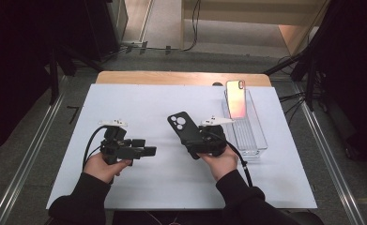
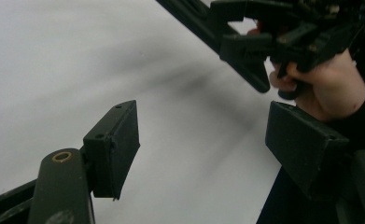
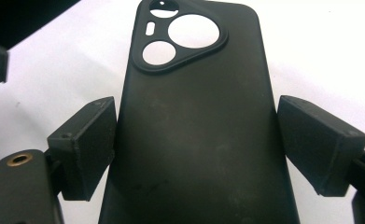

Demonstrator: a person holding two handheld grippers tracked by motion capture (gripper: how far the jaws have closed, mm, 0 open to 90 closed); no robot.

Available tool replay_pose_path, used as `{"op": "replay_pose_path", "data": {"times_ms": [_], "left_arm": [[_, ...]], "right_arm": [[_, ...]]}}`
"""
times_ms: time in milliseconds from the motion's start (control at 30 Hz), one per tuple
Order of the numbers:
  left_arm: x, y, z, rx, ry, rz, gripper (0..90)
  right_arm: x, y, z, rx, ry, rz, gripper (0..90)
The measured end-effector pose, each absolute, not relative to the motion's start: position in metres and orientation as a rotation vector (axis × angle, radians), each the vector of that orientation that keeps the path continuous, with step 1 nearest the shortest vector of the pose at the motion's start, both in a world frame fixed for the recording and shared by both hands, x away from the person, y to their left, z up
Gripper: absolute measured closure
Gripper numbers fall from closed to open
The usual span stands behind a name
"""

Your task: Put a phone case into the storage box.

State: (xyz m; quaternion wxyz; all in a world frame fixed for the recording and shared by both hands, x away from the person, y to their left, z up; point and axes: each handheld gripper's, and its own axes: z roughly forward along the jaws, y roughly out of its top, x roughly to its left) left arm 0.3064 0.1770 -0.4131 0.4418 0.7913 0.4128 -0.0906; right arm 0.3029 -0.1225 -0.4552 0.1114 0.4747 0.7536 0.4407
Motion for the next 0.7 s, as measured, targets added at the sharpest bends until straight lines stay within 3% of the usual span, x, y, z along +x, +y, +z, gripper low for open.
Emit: {"op": "replay_pose_path", "data": {"times_ms": [700], "left_arm": [[0.337, 0.14, -0.401, 1.969, 1.093, -0.143, 27.5]], "right_arm": [[0.286, -0.111, -0.456, 1.477, 2.106, 1.39, 13.3]]}}
